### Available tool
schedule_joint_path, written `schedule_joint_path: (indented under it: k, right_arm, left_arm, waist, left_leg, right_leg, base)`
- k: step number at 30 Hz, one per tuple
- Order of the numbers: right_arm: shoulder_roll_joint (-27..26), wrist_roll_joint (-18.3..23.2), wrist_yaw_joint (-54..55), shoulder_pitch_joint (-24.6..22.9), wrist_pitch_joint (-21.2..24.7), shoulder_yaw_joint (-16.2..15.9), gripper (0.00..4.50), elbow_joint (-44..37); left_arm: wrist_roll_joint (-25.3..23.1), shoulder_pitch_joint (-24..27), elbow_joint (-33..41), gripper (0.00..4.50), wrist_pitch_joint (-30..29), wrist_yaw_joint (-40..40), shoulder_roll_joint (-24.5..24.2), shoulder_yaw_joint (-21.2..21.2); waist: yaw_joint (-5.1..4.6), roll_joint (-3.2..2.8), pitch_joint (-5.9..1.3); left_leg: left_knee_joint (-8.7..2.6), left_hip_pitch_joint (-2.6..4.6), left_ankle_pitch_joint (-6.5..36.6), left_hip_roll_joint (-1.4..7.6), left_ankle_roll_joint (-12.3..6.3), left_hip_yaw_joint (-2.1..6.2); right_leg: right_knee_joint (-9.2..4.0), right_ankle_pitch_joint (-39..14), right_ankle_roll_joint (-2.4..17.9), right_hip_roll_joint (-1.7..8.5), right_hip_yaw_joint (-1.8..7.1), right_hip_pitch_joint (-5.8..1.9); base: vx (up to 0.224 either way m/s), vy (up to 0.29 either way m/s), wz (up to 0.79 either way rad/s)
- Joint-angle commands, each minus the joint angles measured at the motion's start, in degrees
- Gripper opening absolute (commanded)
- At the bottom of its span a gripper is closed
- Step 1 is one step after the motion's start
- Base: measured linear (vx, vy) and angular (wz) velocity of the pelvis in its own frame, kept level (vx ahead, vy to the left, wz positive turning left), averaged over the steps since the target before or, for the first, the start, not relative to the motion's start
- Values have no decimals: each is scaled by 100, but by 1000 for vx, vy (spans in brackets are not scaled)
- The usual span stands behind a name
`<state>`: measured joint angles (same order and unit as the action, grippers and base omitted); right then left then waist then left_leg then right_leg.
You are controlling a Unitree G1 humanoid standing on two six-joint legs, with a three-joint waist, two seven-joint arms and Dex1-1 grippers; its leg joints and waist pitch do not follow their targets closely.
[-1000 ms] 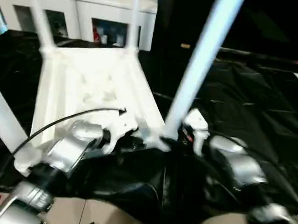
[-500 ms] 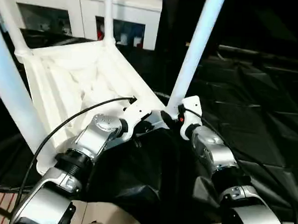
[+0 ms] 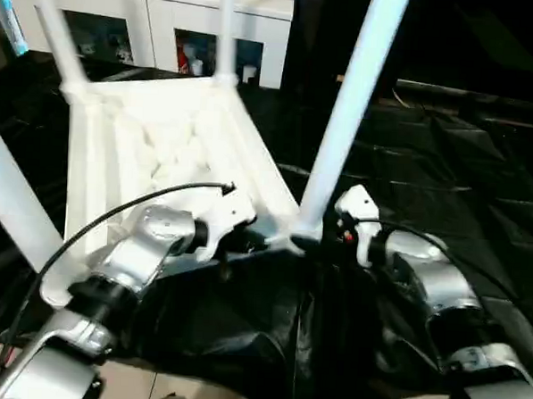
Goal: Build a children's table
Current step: Rotate leg to tighten
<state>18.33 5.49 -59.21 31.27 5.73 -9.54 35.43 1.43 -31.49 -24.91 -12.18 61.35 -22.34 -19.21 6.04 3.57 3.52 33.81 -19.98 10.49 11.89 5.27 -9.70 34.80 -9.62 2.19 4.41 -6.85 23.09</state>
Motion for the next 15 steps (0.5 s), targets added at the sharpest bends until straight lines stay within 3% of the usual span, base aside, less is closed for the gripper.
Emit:
schedule_joint_path:
  k: [1, 5, 10, 11, 15]
  right_arm:
    - [96, 151, -528, -85, 79, -205, 391, -274]
    - [261, 170, -948, -140, 135, -321, 391, -367]
    - [380, 101, -1255, -154, 182, -433, 375, -376]
    - [383, 97, -1259, -154, 175, -436, 349, -376]
    - [373, 172, -1335, -162, 213, -437, 319, -433]
  left_arm:
    - [208, 84, 273, 0, 144, 486, 41, -227]
    - [250, 197, 385, 0, 207, 876, -188, -305]
    - [242, 242, 332, 0, 279, 992, -292, -253]
    - [236, 245, 337, 0, 279, 992, -298, -247]
    - [231, 276, 384, 0, 267, 1055, -341, -198]
  waist:
    - [-3, -70, -393]
    - [32, -39, -390]
    - [39, -23, -381]
    - [40, -22, -381]
    - [44, 8, -390]
  left_leg:
    - [-398, 18, 1225, 195, -219, 36]
    - [-398, 19, 1227, 197, -201, 29]
    - [-396, 21, 1247, 188, -171, 34]
    - [-395, 19, 1234, 187, -171, 33]
    - [-392, 18, 1133, 193, -184, 29]
  right_leg:
    - [-472, -1852, 776, 449, 376, -329]
    - [-455, -1810, 838, 451, 377, -327]
    - [-489, -2182, 695, 463, 371, -319]
    - [-491, -2181, 689, 463, 372, -317]
    - [-469, -2055, 712, 461, 375, -313]
  base:
    - [0, 0, 0]
    - [0, 0, 0]
    - [0, 0, 0]
    - [0, 0, 0]
    - [0, 0, 0]
